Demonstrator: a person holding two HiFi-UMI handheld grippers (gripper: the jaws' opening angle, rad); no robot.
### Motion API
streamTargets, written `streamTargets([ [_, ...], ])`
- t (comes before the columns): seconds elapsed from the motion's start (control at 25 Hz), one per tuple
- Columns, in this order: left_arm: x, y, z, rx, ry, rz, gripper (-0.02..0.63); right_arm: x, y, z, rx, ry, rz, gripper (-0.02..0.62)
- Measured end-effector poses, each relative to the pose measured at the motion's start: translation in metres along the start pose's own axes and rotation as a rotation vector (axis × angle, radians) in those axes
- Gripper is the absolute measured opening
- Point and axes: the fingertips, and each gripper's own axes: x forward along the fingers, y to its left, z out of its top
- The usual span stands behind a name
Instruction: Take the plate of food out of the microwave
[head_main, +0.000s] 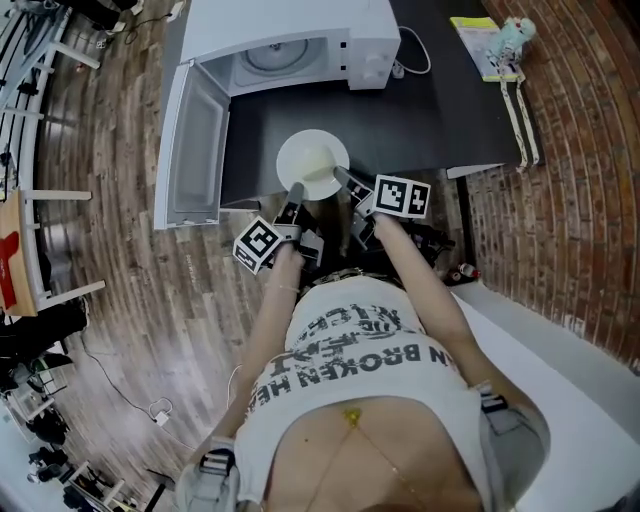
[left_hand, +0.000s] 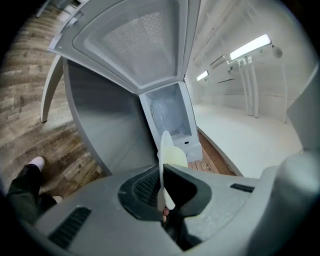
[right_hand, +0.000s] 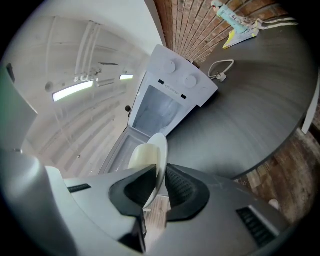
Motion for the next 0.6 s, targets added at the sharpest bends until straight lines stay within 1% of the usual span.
streamTargets([
  [0.6, -0.005, -0.005, -0.036, -0.009, -0.077, 0.020, 0.017, -0.026, -0.014, -0.001, -0.023, 0.076, 0.035, 0.055],
])
